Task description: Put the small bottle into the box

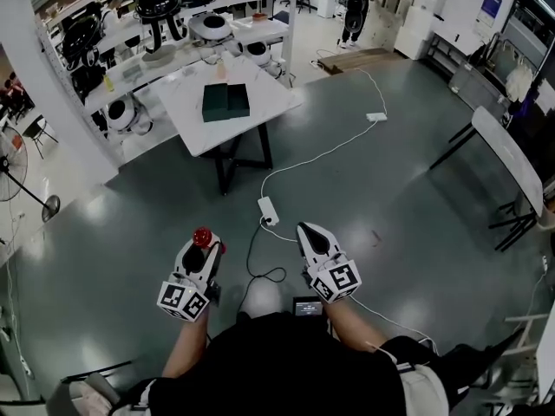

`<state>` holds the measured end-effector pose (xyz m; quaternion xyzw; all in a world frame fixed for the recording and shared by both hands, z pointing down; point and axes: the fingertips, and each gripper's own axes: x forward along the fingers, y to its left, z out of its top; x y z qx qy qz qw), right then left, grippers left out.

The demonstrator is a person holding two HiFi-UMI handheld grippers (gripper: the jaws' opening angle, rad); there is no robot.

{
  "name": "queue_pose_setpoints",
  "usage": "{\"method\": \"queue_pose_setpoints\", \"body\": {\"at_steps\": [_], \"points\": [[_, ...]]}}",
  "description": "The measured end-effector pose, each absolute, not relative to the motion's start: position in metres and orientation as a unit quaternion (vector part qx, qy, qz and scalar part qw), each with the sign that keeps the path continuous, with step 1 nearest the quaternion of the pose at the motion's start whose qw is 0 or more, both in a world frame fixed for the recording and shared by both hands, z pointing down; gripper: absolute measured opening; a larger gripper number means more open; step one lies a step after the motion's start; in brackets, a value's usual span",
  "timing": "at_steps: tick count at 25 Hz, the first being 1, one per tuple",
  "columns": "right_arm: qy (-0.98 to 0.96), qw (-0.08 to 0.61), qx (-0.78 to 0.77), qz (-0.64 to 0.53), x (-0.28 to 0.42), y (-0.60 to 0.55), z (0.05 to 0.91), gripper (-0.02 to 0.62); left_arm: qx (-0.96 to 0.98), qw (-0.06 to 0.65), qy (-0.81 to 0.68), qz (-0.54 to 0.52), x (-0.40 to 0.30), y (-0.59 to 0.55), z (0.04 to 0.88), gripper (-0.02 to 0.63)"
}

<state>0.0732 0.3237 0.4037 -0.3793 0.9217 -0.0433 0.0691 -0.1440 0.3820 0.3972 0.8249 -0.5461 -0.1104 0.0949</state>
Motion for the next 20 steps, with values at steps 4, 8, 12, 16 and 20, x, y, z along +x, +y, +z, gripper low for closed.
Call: {"method": "queue_pose_setpoints", "body": {"at_steps": [4,8,12,16,20], "points": [[0.92,0.053,-0.384,-0.059,0.084,0.327,0.414,0.032,0.822,0.096,-0.552,-0.106,-0.137,0.39,0.399,0.213],[0.921,0.044,-0.379,-0.077,0.094,0.329,0.427,0.032,0.816,0.102,-0.559,-0.106,-0.132,0.398,0.407,0.213],[0.926,0.047,-0.364,-0.089,0.108,0.334,0.434,0.032,0.81,0.109,-0.566,-0.106,-0.117,0.404,0.412,0.213],[0.929,0.047,-0.353,-0.098,0.123,0.335,0.44,0.032,0.809,0.114,-0.567,-0.106,-0.1,0.405,0.414,0.213],[0.931,0.044,-0.349,-0.101,0.138,0.334,0.445,0.032,0.811,0.108,-0.563,-0.114,-0.087,0.406,0.412,0.213]]}}
